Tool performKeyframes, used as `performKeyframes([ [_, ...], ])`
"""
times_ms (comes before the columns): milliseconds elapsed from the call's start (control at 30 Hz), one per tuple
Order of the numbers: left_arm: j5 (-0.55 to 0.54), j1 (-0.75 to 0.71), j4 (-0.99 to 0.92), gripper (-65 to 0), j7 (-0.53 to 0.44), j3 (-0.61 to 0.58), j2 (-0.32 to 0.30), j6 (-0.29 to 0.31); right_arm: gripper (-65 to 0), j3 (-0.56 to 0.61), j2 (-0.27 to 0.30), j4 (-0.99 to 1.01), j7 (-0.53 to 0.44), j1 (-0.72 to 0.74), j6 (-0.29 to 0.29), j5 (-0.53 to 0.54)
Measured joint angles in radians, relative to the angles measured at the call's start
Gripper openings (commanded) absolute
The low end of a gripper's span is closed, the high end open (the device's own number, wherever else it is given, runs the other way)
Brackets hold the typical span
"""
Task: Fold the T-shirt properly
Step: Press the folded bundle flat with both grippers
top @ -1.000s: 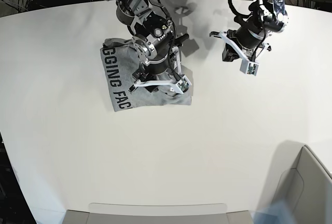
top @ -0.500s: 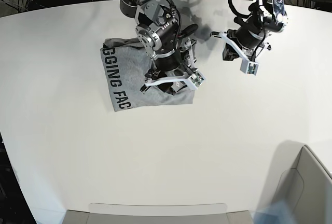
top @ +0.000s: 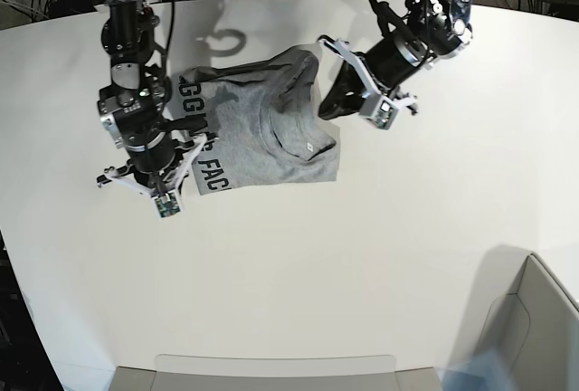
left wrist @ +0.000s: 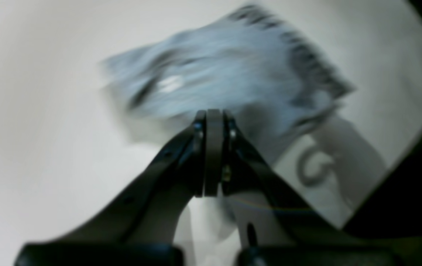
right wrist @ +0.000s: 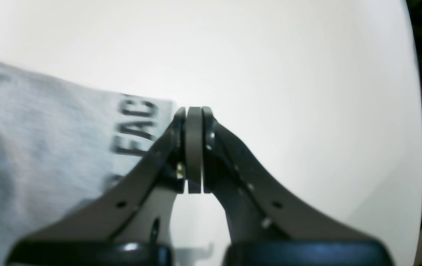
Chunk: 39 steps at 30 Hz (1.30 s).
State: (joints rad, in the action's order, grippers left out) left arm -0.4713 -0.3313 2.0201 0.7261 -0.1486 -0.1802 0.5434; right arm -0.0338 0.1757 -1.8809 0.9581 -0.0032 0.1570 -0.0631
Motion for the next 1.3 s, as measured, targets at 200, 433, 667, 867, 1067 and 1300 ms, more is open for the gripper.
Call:
performKeyframes([
  [200, 0.008, 0.044, -0.009, -65.0, -0.099, -0.183, -0.005, -0.011, -65.0, -0.059, 0.118, 0.134, 0.002, -0.008, 0.163, 0.226],
  [433, 0.195, 0.175, -0.161, -65.0, -0.056, -0.383, -0.001, -0.109, -65.0, -0.046, 0.131, 0.244, -0.091, -0.014, 0.222, 0.270],
  [667, 0.208, 0.175, -0.285, -65.0, 0.090, -0.338, -0.002, -0.137, -65.0, -0.045, 0.133, 0.310, -0.113, -0.073, 0.229, 0.251],
  [867, 0.211, 0.126, -0.291, -65.0, 0.085, -0.091, -0.004, -0.153, -65.0, -0.045, 0.134, 0.301, -0.129, -0.108, 0.229, 0.256],
  [1067, 0.209, 0.160, -0.301, -65.0, 0.087, -0.038, 0.000, -0.150, -65.0, 0.061, 0.134, 0.238, -0.126, -0.130, 0.245, 0.251],
  [1300, 0.208, 0.105, -0.043, -65.0, 0.031, 0.061, 0.080, -0.144, -65.0, -0.034, 0.122, 0.157, -0.118, -0.146, 0.256, 0.258],
])
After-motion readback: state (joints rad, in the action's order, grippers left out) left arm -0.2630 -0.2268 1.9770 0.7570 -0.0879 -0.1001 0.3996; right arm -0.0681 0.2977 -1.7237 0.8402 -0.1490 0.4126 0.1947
